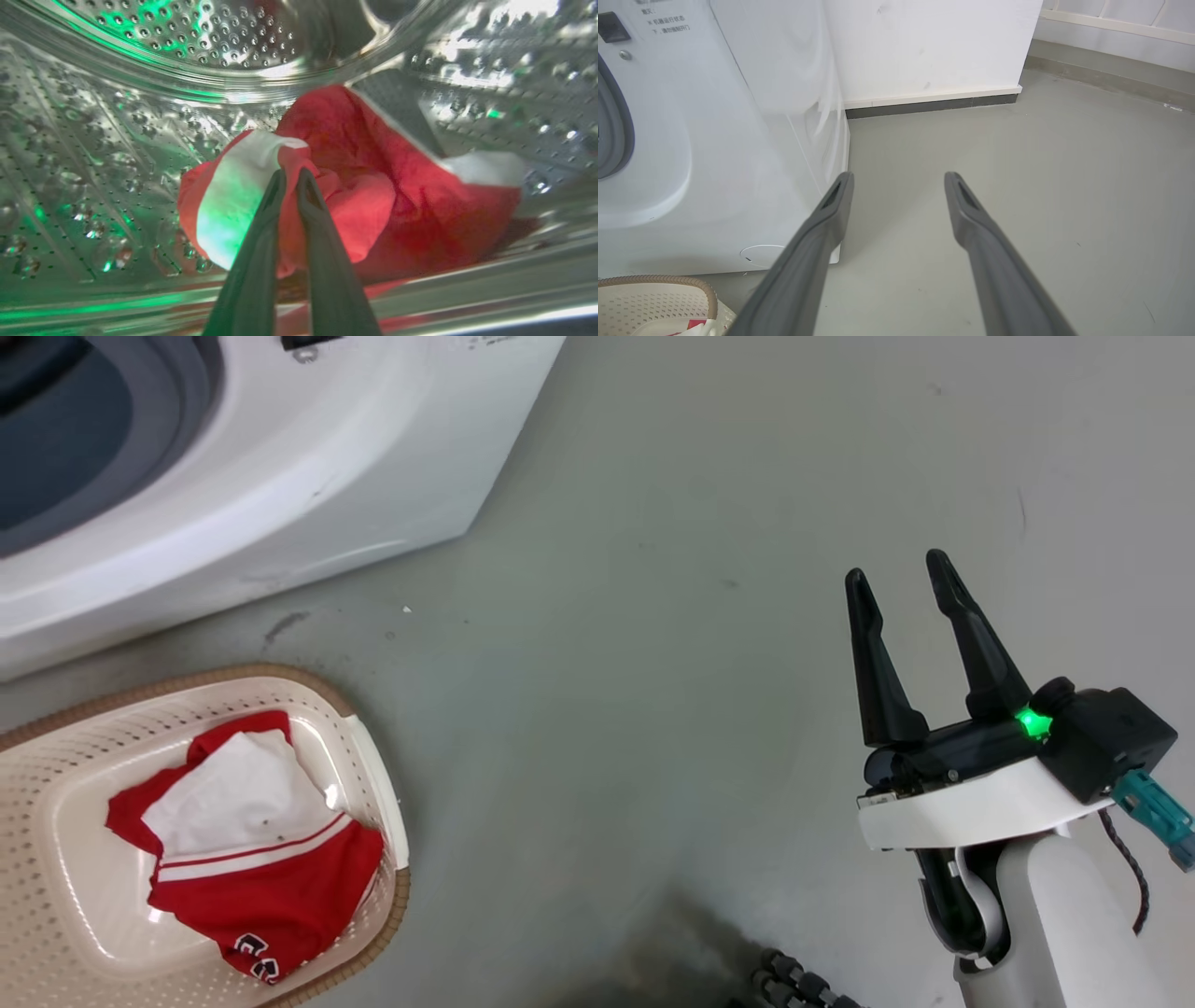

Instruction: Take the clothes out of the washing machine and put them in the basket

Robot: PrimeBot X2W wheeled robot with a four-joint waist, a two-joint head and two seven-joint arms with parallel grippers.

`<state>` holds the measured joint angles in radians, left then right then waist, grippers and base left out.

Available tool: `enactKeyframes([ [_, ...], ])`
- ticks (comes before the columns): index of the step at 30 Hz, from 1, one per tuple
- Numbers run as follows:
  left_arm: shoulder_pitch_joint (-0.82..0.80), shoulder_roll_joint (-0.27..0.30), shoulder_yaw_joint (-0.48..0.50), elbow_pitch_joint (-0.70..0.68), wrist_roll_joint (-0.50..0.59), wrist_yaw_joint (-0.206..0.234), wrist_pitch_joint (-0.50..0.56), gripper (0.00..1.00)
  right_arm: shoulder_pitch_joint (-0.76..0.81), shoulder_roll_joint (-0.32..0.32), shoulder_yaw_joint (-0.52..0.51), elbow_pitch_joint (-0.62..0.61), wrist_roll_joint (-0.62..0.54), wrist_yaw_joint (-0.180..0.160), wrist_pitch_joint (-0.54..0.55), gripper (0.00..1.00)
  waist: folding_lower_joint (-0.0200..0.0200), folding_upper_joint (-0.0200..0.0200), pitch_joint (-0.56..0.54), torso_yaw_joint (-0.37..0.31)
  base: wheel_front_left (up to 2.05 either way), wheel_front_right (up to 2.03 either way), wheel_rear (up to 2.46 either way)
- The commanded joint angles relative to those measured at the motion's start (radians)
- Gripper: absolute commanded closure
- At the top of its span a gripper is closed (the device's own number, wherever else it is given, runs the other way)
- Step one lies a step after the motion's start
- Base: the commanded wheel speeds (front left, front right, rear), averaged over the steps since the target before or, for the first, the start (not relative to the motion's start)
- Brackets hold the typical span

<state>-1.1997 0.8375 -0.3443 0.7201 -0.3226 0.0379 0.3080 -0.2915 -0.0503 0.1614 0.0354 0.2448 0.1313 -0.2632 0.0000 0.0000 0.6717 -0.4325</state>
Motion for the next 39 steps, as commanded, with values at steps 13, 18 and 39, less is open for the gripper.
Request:
enactKeyframes([
  [13, 0.251, -0.184, 0.086, 0.127, -0.129, 0.048, -0.475, 1.00, 0.072, 0.000, -0.048, 0.026, -0.070, -0.001, -0.001, 0.00, 0.0000, 0.0000, -0.225, 0.082, 0.00, 0.00, 0.00],
  [18, 0.361, -0.243, 0.116, 0.099, -0.174, 0.065, -0.545, 1.00, 0.101, 0.000, -0.065, 0.030, -0.089, -0.001, 0.007, 0.00, 0.0000, 0.0000, -0.306, 0.115, 0.00, 0.00, 0.00],
  [39, 0.879, -0.358, 0.145, -0.555, -0.206, 0.247, -0.542, 1.00, 0.221, 0.000, -0.113, -0.060, -0.148, -0.001, 0.104, 0.00, 0.0000, 0.0000, -0.500, 0.271, 0.00, 0.00, 0.00],
])
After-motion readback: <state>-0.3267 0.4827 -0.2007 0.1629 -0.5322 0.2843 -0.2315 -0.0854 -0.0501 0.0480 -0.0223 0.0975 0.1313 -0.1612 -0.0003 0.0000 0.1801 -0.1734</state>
